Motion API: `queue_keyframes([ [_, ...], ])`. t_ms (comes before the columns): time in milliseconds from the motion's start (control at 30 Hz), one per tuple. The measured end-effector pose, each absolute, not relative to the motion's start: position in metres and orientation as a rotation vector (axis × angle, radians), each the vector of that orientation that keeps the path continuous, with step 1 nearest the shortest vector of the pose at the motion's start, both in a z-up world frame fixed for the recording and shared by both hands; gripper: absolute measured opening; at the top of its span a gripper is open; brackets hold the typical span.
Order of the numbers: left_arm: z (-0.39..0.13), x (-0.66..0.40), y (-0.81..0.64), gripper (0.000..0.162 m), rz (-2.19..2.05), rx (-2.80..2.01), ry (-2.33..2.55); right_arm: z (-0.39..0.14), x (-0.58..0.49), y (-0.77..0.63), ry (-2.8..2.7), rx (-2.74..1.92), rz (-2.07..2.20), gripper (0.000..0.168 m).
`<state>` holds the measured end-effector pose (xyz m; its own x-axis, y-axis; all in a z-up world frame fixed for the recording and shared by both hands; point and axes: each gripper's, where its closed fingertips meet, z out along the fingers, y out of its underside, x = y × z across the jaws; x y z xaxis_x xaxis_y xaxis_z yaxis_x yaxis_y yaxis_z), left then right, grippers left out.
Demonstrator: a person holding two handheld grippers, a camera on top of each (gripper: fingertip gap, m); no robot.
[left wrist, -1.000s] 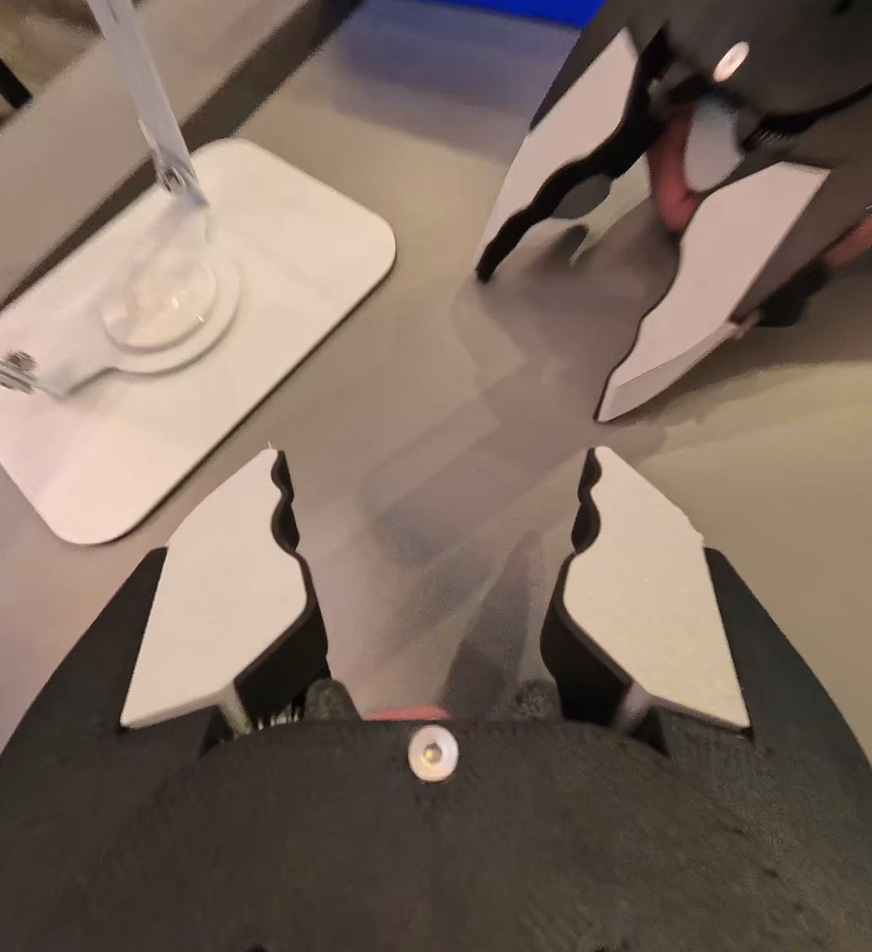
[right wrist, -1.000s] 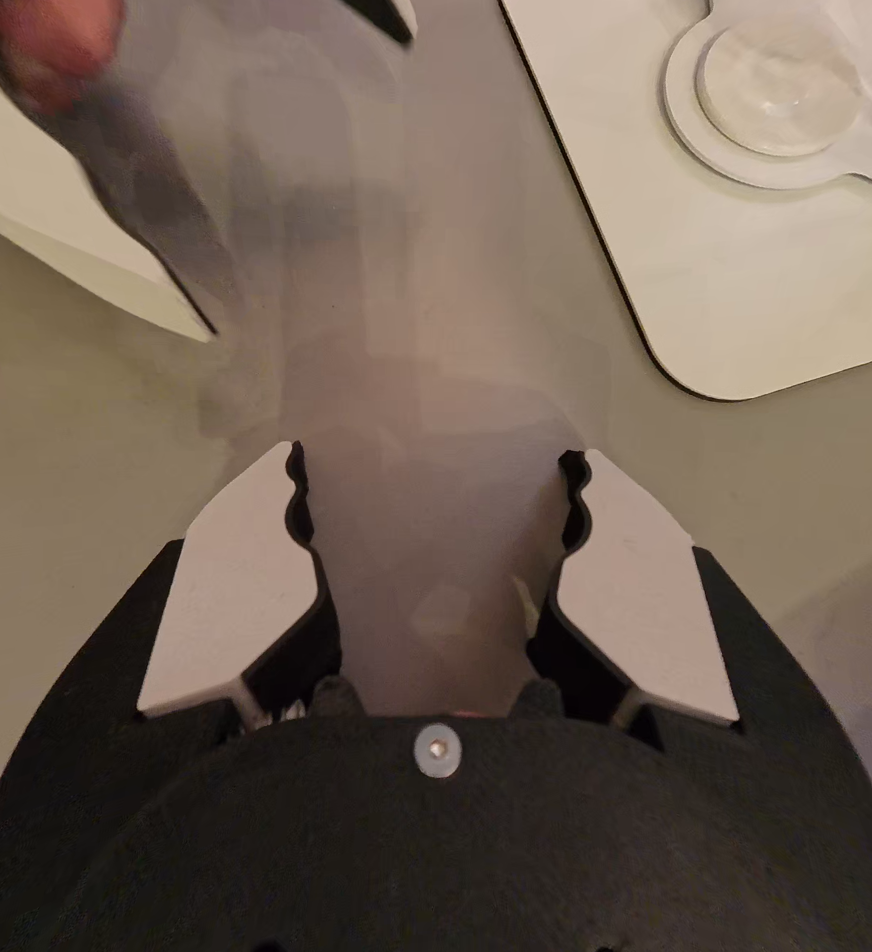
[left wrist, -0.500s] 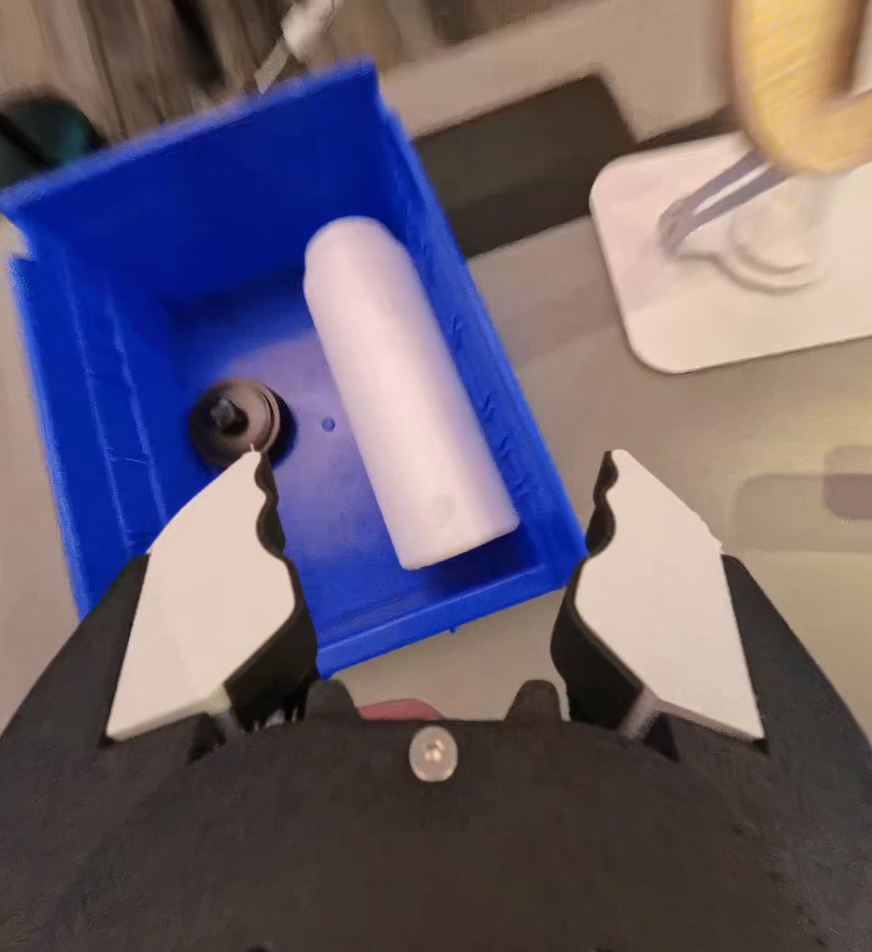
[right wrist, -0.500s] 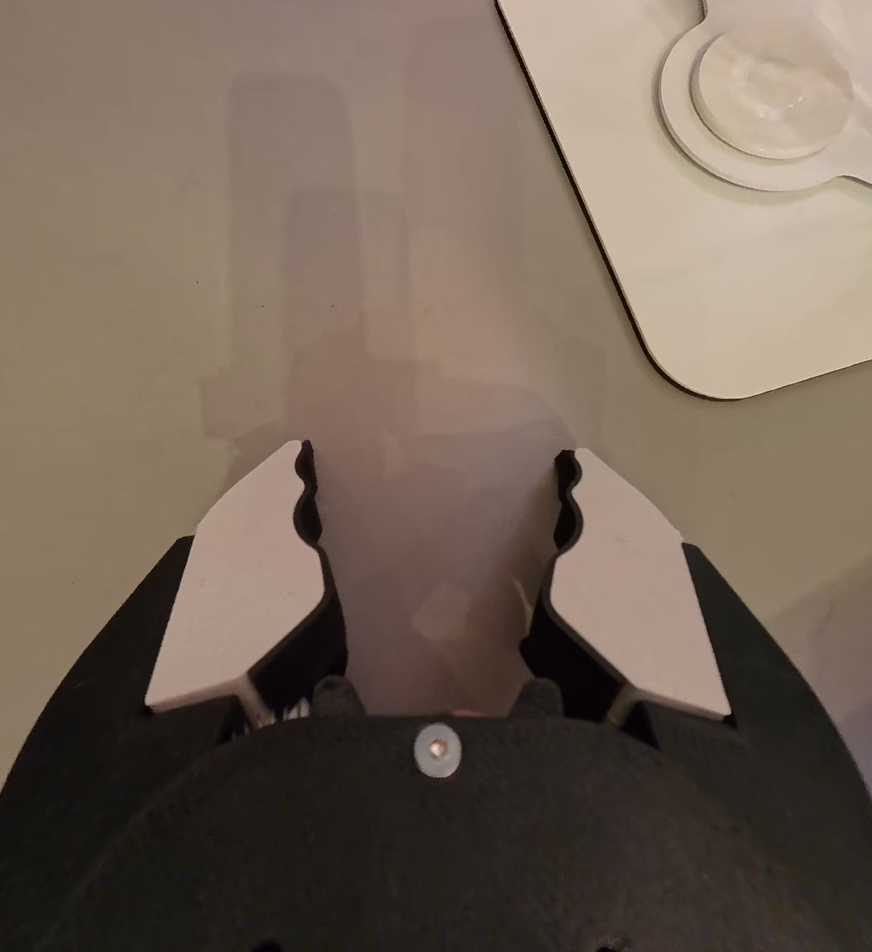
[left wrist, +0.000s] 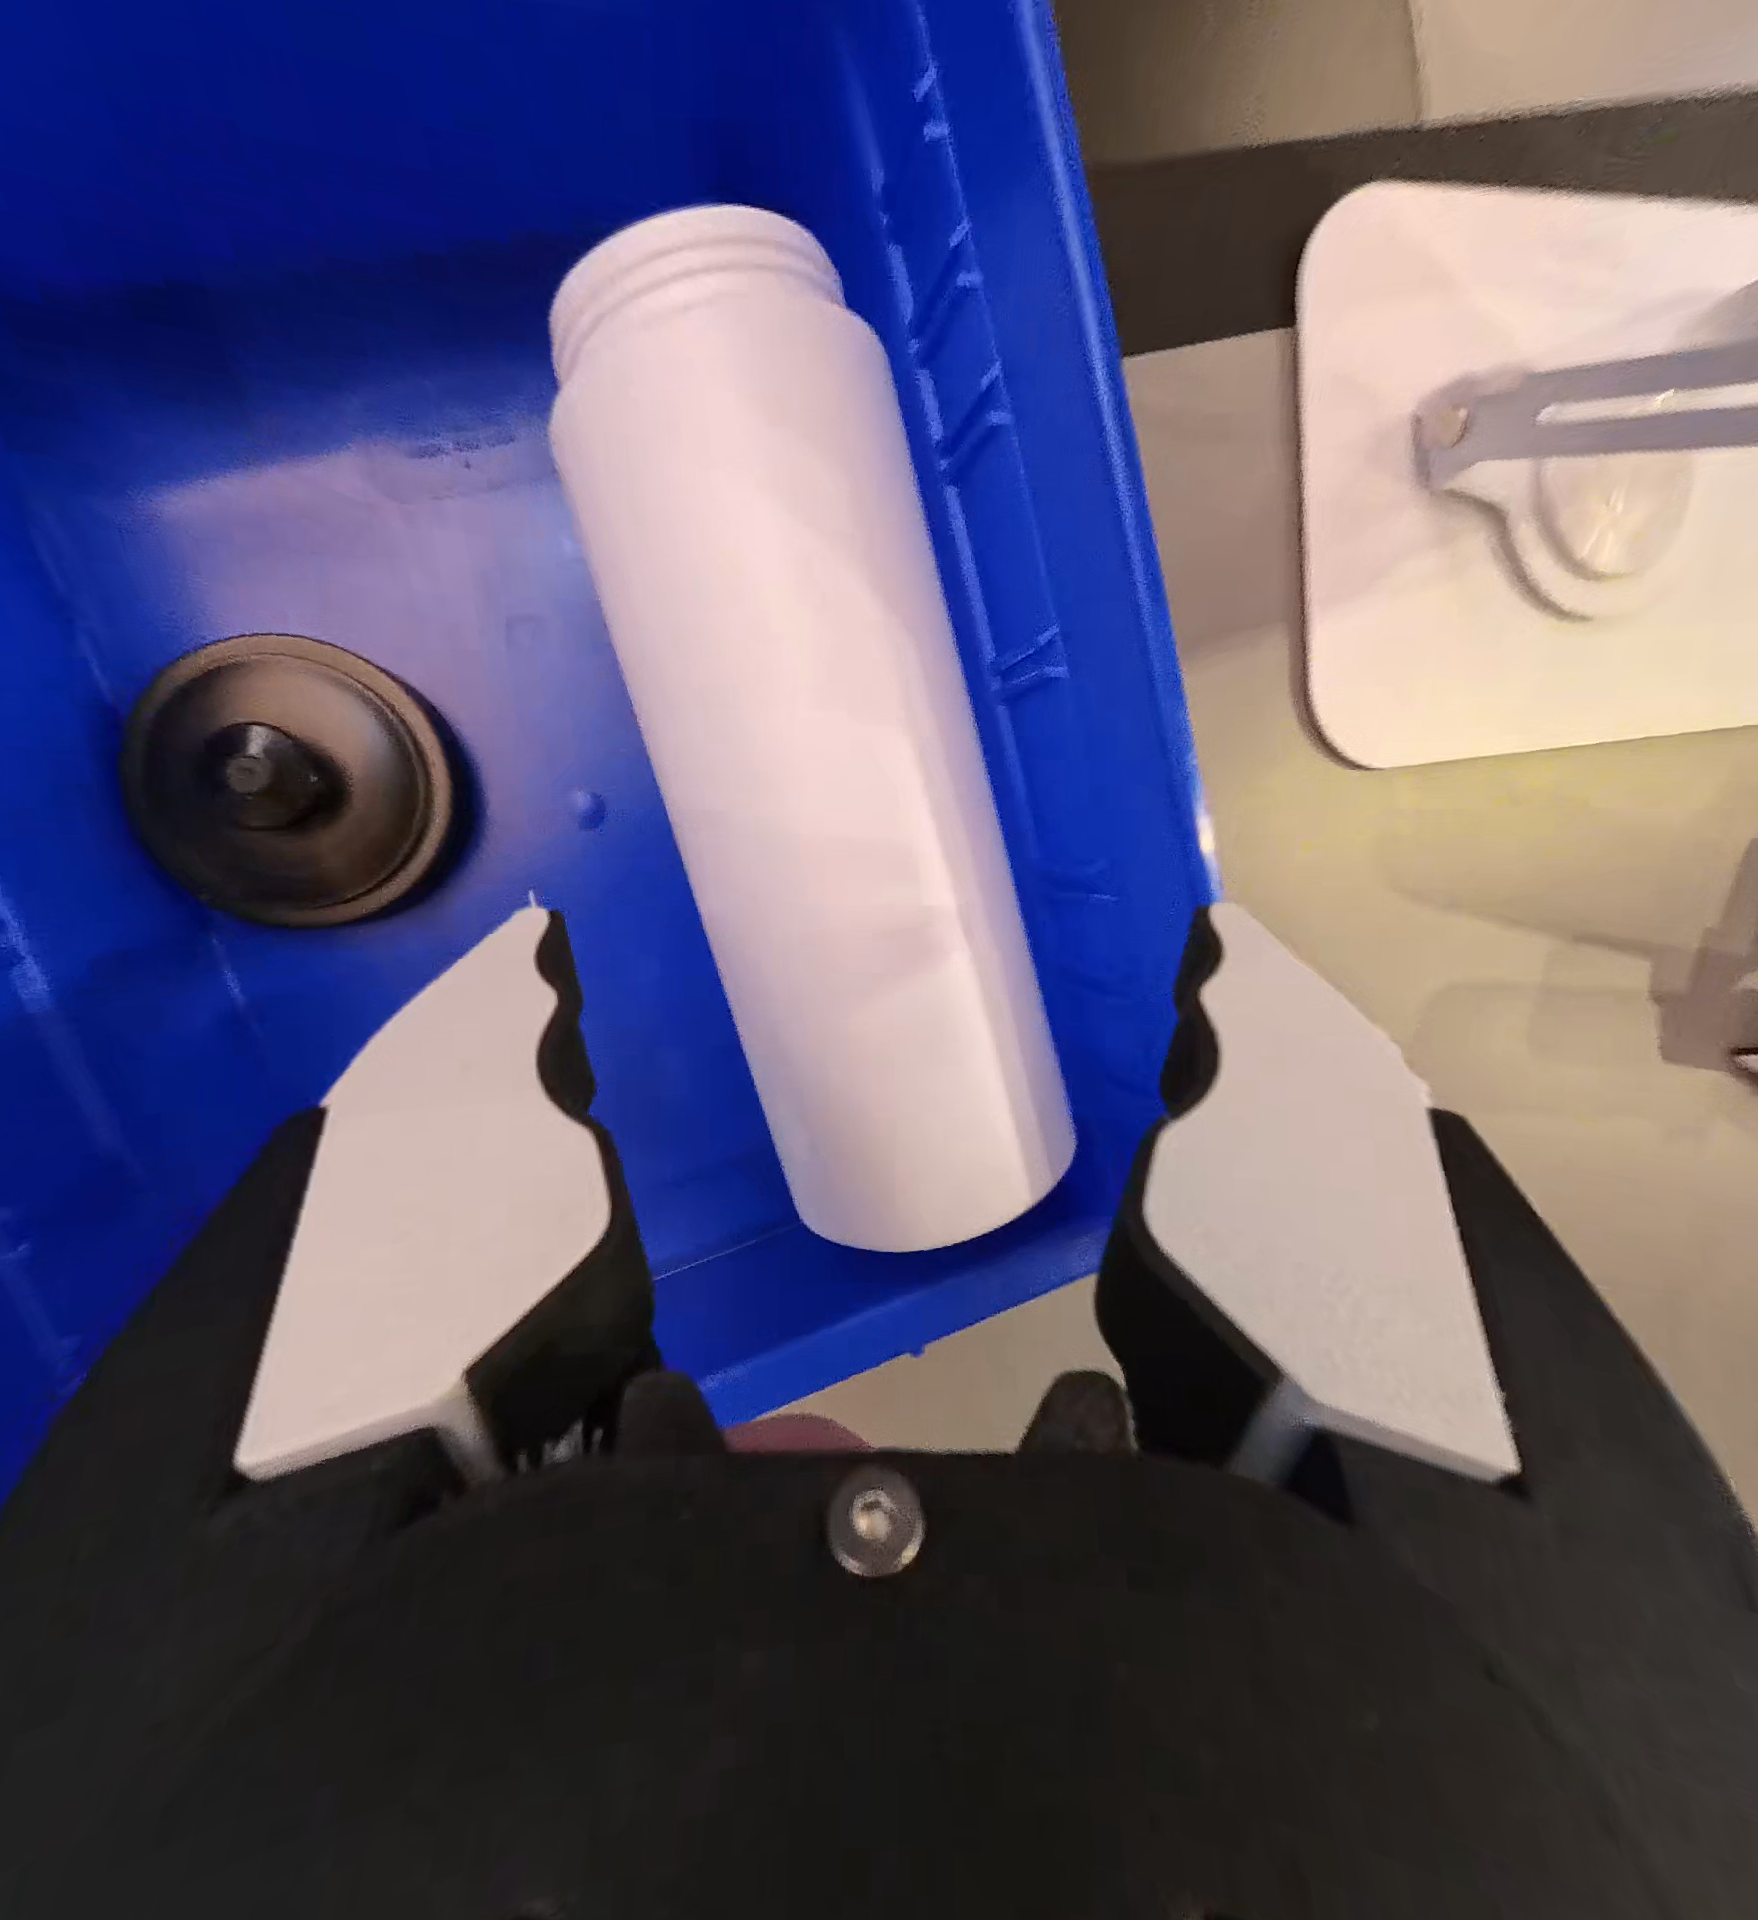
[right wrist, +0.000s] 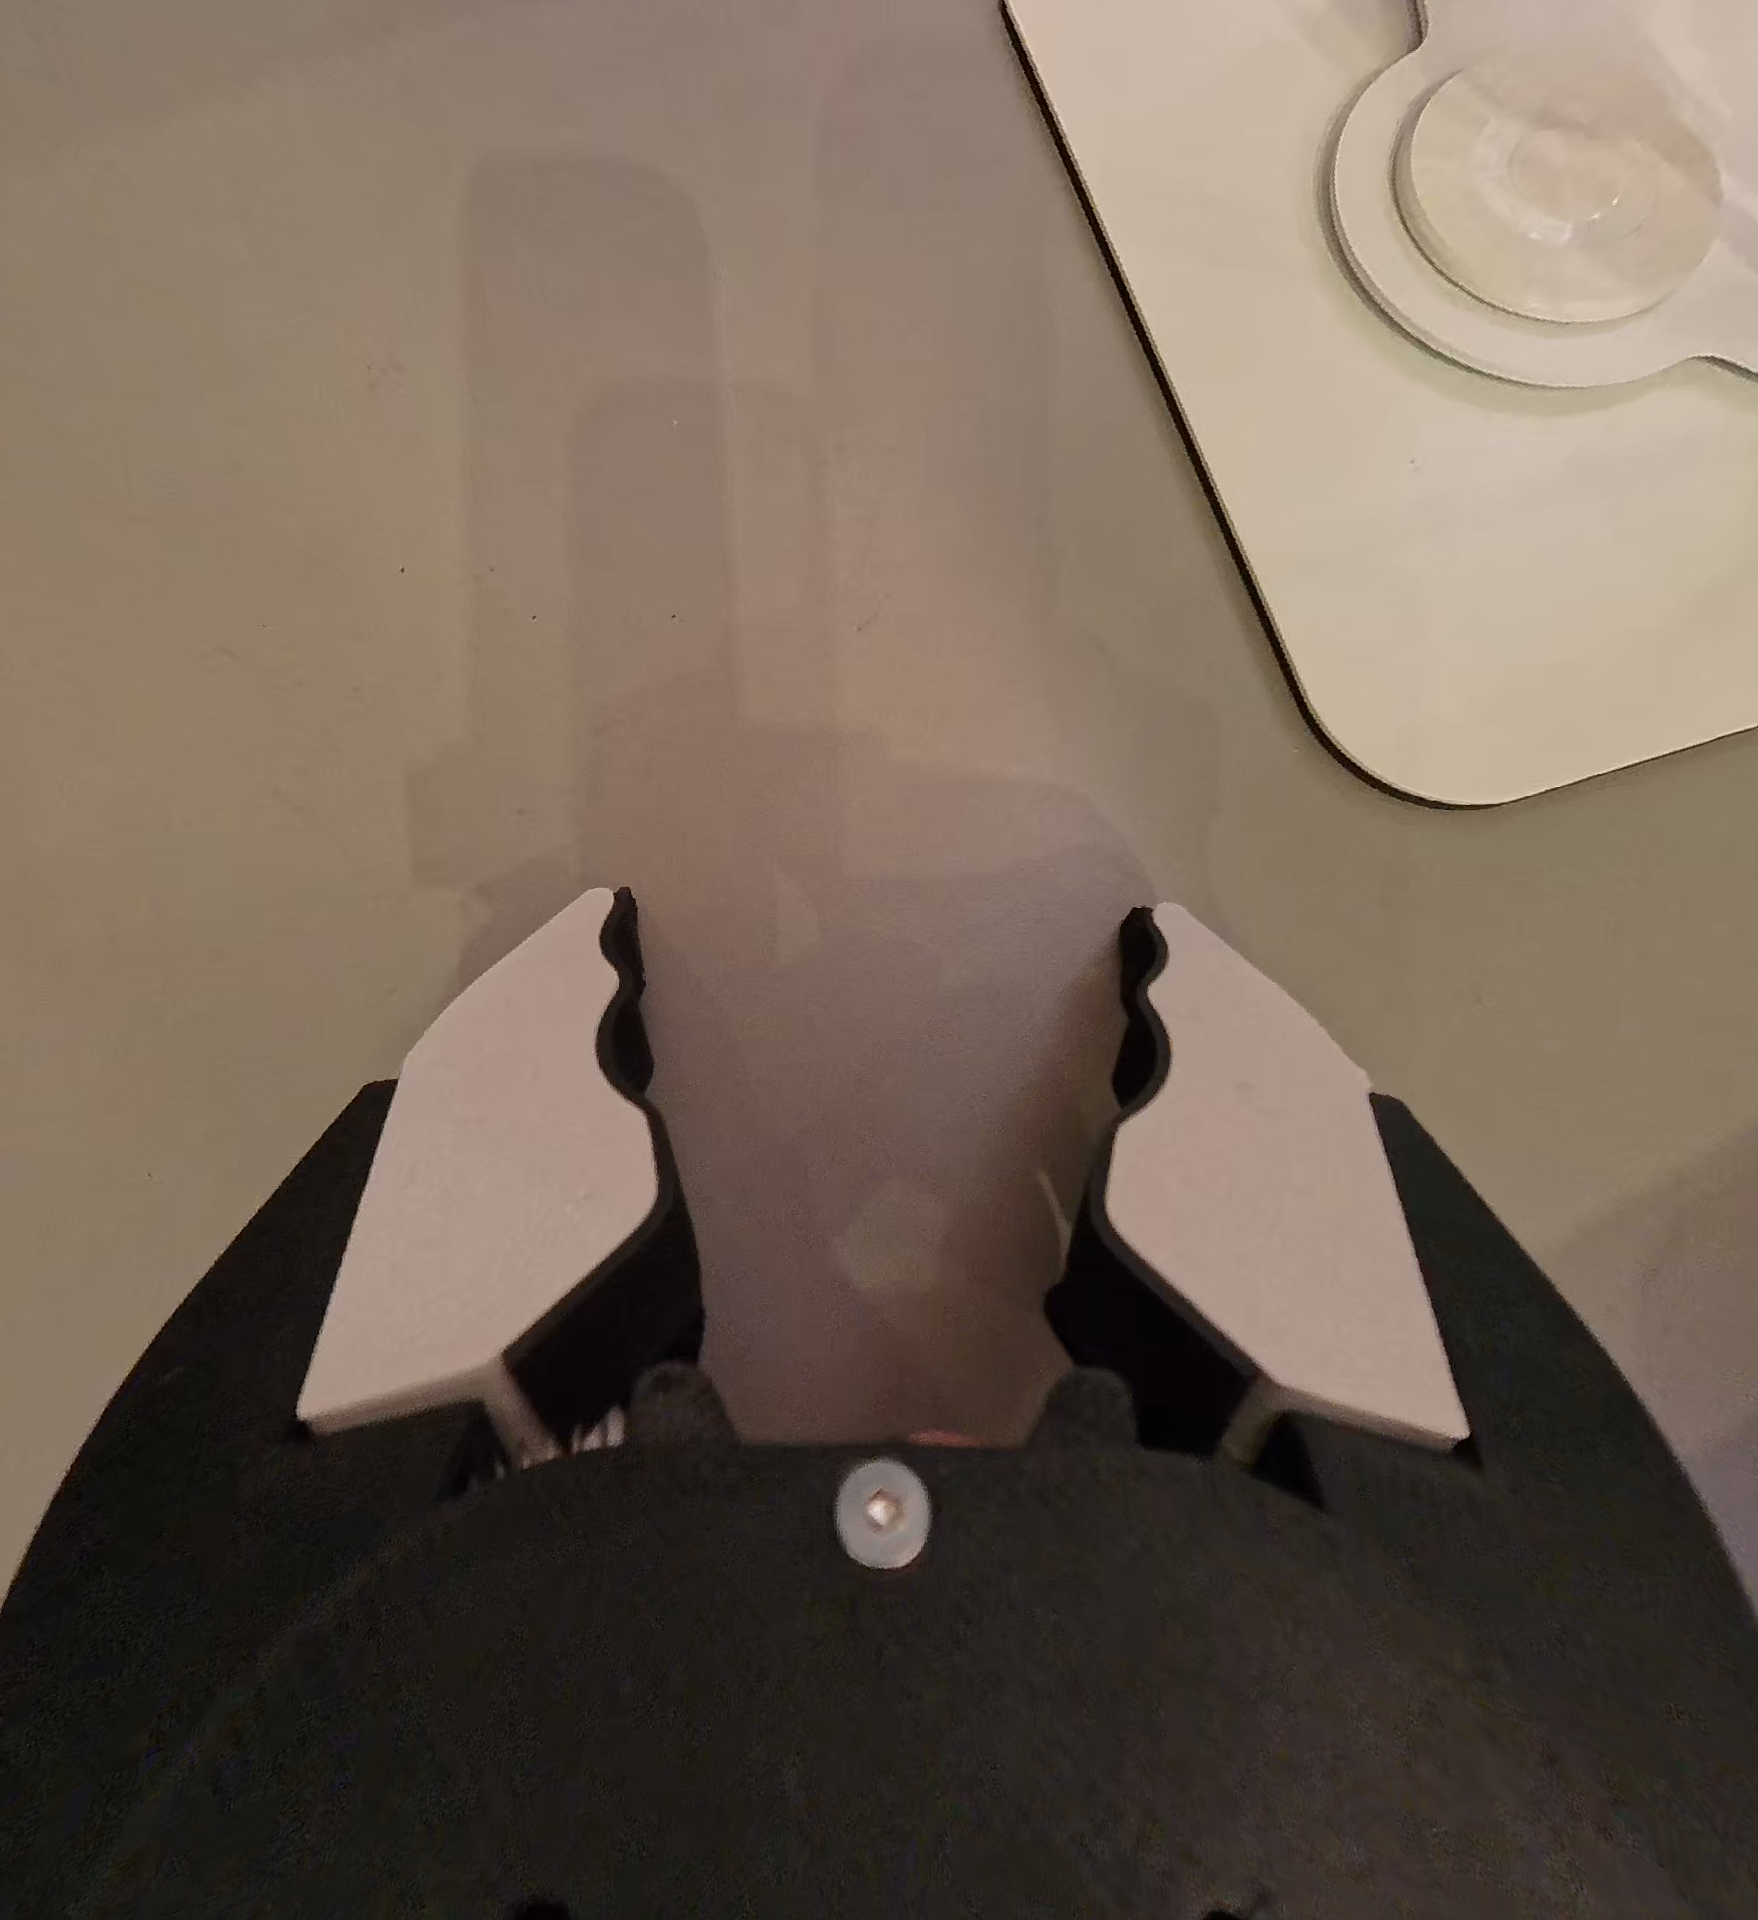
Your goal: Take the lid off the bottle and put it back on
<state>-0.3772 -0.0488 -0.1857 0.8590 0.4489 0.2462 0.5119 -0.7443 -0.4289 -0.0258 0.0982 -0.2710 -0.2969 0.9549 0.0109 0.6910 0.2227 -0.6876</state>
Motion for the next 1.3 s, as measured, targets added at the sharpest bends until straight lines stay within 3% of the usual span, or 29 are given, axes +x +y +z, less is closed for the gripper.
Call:
queue_keyframes([
  [100,-0.199,-0.391,-0.059,0.109,-0.087,-2.592,-0.773,-0.271,-0.026,0.098,-2.068,-1.516,0.815,0.088],
  [200,-0.227,-0.390,-0.069,0.125,-0.047,-2.750,-0.788,-0.271,-0.026,0.098,-2.068,-1.516,0.815,0.088],
  [300,-0.239,-0.386,-0.065,0.117,-0.080,-2.806,-0.769,-0.271,-0.026,0.098,-2.068,-1.516,0.815,0.088],
  [400,-0.259,-0.380,-0.072,0.099,-0.050,-2.978,-0.679,-0.271,-0.026,0.098,-2.068,-1.516,0.815,0.088],
  [600,-0.262,-0.387,-0.071,0.097,0.013,-2.932,-0.631,-0.271,-0.026,0.099,-2.068,-1.516,0.816,0.088],
  [967,-0.169,-0.354,-0.098,0.096,0.092,-2.361,-0.465,-0.263,-0.026,0.097,-2.046,-1.499,0.893,0.094],
  [1133,-0.111,-0.267,-0.080,0.096,-0.004,-2.028,-0.133,-0.193,-0.033,0.074,-1.813,-1.402,1.384,0.093],
  [1300,-0.109,-0.148,-0.031,0.096,-0.165,-1.887,0.171,-0.113,-0.041,0.031,-1.688,-1.159,1.700,0.099],
])
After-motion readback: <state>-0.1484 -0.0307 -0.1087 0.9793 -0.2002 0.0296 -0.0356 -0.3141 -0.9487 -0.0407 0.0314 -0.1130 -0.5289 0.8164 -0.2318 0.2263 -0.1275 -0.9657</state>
